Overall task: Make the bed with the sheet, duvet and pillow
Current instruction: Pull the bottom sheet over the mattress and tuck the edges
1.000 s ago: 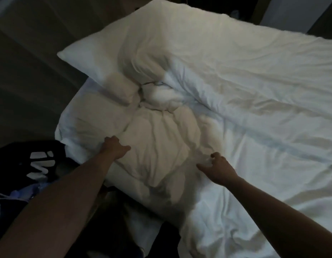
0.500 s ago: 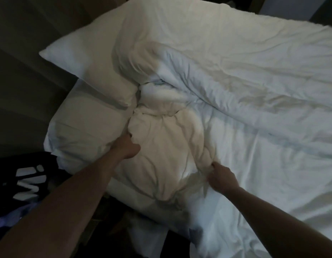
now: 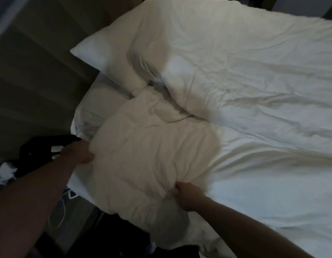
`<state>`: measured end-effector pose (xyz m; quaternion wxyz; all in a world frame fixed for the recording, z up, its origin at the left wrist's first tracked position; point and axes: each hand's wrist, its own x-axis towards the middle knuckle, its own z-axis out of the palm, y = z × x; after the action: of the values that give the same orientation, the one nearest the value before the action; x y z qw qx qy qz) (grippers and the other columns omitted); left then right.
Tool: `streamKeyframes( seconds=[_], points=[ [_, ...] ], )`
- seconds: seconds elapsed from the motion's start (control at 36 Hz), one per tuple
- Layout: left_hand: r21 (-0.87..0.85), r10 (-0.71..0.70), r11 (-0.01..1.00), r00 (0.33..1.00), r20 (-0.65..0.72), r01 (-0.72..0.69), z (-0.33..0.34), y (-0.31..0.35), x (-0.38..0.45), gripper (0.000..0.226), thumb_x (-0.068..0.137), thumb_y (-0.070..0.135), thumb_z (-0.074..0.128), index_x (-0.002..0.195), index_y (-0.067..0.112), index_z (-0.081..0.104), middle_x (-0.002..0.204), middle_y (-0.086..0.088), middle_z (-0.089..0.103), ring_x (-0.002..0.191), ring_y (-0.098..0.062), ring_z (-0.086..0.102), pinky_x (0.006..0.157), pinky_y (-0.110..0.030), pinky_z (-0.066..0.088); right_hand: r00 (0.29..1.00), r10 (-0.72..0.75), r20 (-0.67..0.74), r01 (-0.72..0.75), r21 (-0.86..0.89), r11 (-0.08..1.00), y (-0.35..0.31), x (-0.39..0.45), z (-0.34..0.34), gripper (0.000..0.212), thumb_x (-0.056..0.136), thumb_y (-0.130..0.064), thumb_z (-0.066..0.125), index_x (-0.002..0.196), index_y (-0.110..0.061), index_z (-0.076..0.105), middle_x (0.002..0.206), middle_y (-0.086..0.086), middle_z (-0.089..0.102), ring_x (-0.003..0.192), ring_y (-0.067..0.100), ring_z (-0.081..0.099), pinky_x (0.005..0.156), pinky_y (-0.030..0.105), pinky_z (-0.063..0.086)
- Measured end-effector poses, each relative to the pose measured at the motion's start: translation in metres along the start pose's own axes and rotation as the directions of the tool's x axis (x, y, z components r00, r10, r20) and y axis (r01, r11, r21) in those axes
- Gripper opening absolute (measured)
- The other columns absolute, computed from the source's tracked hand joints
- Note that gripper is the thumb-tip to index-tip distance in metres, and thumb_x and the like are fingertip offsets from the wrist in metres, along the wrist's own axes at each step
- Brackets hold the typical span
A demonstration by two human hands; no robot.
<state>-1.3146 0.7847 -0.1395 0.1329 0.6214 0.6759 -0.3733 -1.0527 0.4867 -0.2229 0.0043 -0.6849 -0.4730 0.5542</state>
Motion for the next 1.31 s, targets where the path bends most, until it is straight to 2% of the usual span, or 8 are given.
streamKeyframes(
  seconds=[0.11,0.31,0.58,0.78,0.92,1.14,1.22,1.31],
  points=[
    [0.080,0.144,0.984,0.977,0.157,-0.158,-0.003,0.044,0.020,0.056,0.068,0.047,0.066,0.108,0.008,0.064,0.123,-0.013,0.062,0.103,-0.028,0.060,0.081,-0.028,0.049,0.991,0.132,0.012,-0.131,-0.019,0.991,0.022,0.005,-0.005,0.041,0.090,-0.029,0.052,0.130,-0.022,0.055,0.133,0.006,0.058,0.122,0.026,0.057,0.097,0.034,0.046],
    [-0.234,0.338,0.898,0.924,-0.179,-0.373,-0.078,0.184,0.028,0.057,0.085,0.043,0.071,0.125,0.004,0.062,0.134,-0.015,0.057,0.121,-0.030,0.054,0.097,-0.031,0.042,0.900,0.201,-0.386,-0.169,0.117,0.979,0.057,0.038,-0.116,0.055,0.087,-0.036,0.065,0.136,-0.019,0.046,0.131,0.008,0.053,0.118,0.027,0.057,0.095,0.034,0.044],
    [-0.286,0.262,0.904,0.941,-0.214,-0.317,-0.038,0.256,0.110,0.126,0.062,0.063,0.080,0.156,0.016,0.011,0.160,-0.013,0.023,0.142,-0.034,0.034,0.114,-0.047,0.032,0.689,0.139,-0.711,-0.090,0.106,0.990,0.028,0.131,-0.251,0.093,0.077,-0.048,0.077,0.150,-0.016,0.029,0.147,0.016,0.038,0.131,0.039,0.039,0.104,0.046,0.039],
    [-0.178,0.389,0.870,0.861,-0.327,-0.460,-0.032,0.209,0.111,0.054,0.083,0.026,0.064,0.135,0.015,0.053,0.134,-0.019,0.055,0.121,-0.036,0.054,0.097,-0.039,0.047,0.762,0.214,-0.611,-0.295,-0.033,0.955,0.049,0.173,-0.255,0.095,0.070,-0.059,0.078,0.145,-0.026,0.030,0.140,0.013,0.044,0.128,0.039,0.039,0.101,0.050,0.037],
    [-0.283,0.199,0.923,0.954,-0.225,-0.260,-0.054,0.111,0.107,0.080,0.067,0.044,0.060,0.137,0.006,0.053,0.140,-0.020,0.052,0.127,-0.038,0.049,0.104,-0.040,0.042,0.787,0.261,-0.559,-0.401,-0.141,0.905,0.068,0.160,-0.244,0.025,0.090,-0.025,0.058,0.111,-0.017,0.067,0.116,0.015,0.066,0.108,0.035,0.062,0.089,0.038,0.048],
    [0.092,0.149,0.981,0.963,0.225,-0.174,-0.008,0.109,0.103,0.106,0.058,0.055,0.069,0.145,0.006,0.035,0.148,-0.016,0.042,0.133,-0.028,0.045,0.108,-0.037,0.041,0.916,0.157,-0.369,-0.218,-0.132,0.967,0.065,0.155,-0.213,0.024,0.090,-0.026,0.053,0.108,-0.018,0.068,0.116,0.008,0.068,0.106,0.028,0.063,0.081,0.029,0.047],
    [-0.074,0.248,0.966,0.968,0.024,-0.246,-0.050,0.156,0.102,0.115,0.065,0.059,0.075,0.154,0.010,0.021,0.154,-0.015,0.032,0.139,-0.029,0.038,0.111,-0.036,0.035,0.903,0.165,-0.398,-0.222,-0.101,0.970,0.073,0.156,-0.216,0.045,0.090,-0.035,0.062,0.132,-0.020,0.053,0.133,0.011,0.053,0.123,0.031,0.052,0.099,0.036,0.043],
    [-0.323,0.334,0.829,0.868,-0.368,-0.456,-0.101,0.210,0.099,0.105,0.051,0.069,0.073,0.136,0.013,0.047,0.138,-0.013,0.051,0.122,-0.028,0.054,0.101,-0.036,0.045,0.871,0.206,-0.446,-0.267,-0.078,0.961,0.088,0.161,-0.222,0.066,0.088,-0.040,0.066,0.145,-0.021,0.040,0.143,0.013,0.044,0.128,0.037,0.045,0.103,0.044,0.042]
  ],
)
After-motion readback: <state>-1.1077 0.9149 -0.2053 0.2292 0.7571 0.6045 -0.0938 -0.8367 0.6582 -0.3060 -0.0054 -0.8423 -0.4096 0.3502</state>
